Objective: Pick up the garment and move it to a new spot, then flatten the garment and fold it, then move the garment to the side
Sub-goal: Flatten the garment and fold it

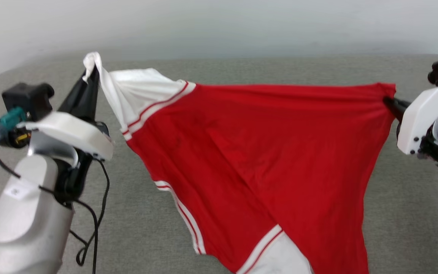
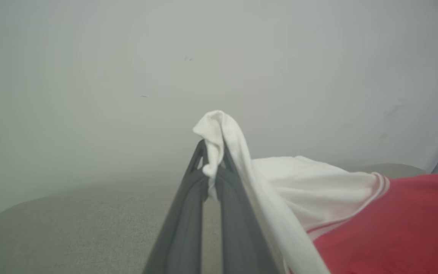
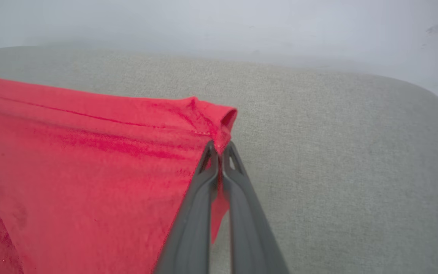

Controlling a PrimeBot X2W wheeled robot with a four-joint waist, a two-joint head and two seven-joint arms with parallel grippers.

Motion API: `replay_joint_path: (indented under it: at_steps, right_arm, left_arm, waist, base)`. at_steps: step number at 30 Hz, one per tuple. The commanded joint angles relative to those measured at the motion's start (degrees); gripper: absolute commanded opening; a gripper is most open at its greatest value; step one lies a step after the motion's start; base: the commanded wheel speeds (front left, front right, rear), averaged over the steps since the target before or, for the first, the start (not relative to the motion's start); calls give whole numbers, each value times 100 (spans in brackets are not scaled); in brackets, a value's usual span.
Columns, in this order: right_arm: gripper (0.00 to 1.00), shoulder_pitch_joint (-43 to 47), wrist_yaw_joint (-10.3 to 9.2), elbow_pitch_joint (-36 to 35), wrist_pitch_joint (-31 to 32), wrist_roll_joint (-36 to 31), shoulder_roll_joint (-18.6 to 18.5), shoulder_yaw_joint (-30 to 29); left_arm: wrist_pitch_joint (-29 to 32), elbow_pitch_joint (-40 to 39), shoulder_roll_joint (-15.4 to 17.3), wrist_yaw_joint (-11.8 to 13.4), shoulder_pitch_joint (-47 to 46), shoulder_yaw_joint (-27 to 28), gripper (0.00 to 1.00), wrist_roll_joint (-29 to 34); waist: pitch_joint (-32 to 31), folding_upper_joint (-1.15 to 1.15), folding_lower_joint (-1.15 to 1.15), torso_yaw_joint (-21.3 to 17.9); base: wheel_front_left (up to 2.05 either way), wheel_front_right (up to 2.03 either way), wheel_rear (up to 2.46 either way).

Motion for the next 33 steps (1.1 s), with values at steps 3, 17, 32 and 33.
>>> replay_joint_path:
  at_steps: [3,17,32,33]
  right_arm:
    - [0,-399,-10,155,-276,-296,157,-238]
    - [0,-2883,-16,674,-1329,-1372,413,-1138]
    - [0,-5511,-33,1101,-1688,-2060,327,-1543]
    - [0,-5593,-33,1154,-1722,-2078,357,-1525]
  left_arm:
    - [189,375,121,-80,-706,-15,0,50]
    - [87,1963,476,-169,-4100,14,0,480]
    - [-88,3021,724,-231,-6920,-223,0,955]
    - [-127,3099,721,-234,-6995,-241,0,971]
  waist:
    - [-94,0,0,-271]
    - [841,0,0,-404]
    - [2692,0,0,-144]
    - [2795,0,0,-135]
  base:
    - [0,0,0]
    - [0,0,0]
    - [0,0,0]
    - [0,0,0]
